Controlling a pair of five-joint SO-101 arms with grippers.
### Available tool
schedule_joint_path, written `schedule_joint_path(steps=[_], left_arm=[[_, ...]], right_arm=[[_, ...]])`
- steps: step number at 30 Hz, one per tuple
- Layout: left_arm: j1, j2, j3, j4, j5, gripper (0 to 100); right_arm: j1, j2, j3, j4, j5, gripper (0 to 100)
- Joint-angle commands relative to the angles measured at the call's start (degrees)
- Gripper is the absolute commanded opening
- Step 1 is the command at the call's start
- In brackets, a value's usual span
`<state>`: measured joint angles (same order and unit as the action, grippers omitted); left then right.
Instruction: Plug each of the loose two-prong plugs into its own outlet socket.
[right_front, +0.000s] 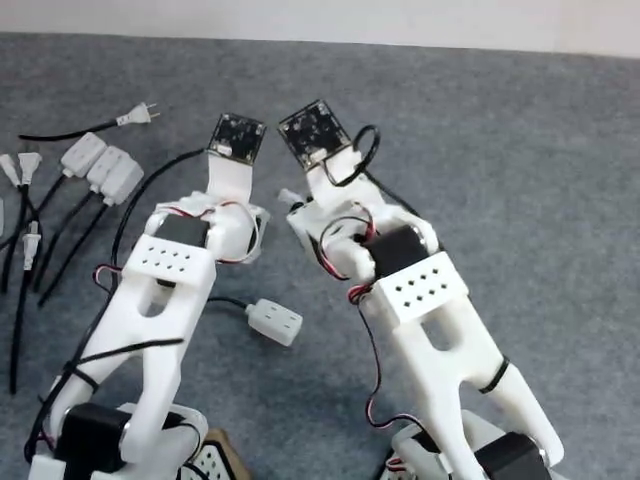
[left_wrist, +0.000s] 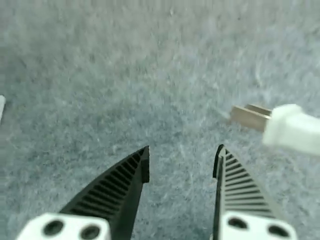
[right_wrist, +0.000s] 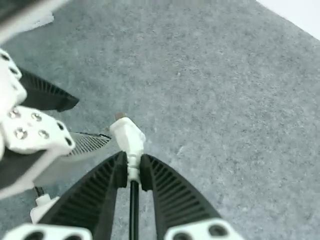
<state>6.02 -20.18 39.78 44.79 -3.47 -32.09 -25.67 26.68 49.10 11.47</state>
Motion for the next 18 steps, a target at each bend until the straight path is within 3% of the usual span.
schedule_joint_path(steps=[1, 7, 14, 18], left_arm=[[-4.0, -0.5, -2.2, -1.8, -0.5, 23], [-13.6, -0.4, -4.6, -2.3, -0.7, 23], [-22.4, -0.3, 0.8, -8.4, -4.7, 23], [-25.4, -0.4, 4.5, -12.0, -8.0, 23]], right_arm=[[-1.5, 0.7, -2.7, 5.7, 3.4, 0.8], [-3.9, 9.1, -12.6, 25.8, 8.5, 0.8], [-5.5, 26.8, -46.5, 51.4, 11.0, 0.8], [-7.1, 37.3, -55.0, 52.1, 11.7, 0.8]])
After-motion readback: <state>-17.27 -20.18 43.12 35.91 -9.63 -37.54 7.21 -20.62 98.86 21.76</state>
